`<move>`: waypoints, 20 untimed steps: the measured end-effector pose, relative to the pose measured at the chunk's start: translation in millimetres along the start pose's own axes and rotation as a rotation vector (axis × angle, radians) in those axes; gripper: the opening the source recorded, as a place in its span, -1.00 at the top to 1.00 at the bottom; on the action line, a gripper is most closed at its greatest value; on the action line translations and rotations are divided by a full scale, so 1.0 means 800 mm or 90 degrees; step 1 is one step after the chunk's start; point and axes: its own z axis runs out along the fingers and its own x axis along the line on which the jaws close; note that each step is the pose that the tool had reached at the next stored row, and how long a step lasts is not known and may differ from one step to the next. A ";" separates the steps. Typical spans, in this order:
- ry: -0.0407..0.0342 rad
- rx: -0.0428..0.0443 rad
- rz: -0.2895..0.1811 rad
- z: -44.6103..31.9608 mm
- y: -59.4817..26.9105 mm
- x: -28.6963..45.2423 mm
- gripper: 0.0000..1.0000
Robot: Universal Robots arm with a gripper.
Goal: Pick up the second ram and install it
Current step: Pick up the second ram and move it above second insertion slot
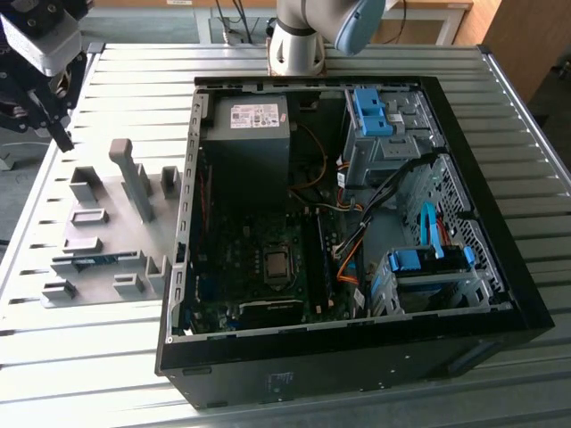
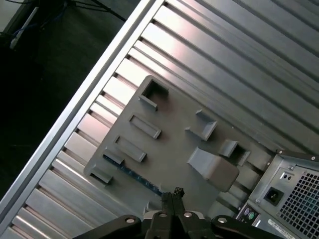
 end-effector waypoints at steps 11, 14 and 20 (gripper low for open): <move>0.0029 -0.0009 -0.068 0.0001 0.000 0.0000 0.80; 0.0030 -0.0009 -0.069 0.0001 0.000 0.0000 0.80; 0.0032 -0.0010 -0.073 0.0001 0.000 0.0001 0.80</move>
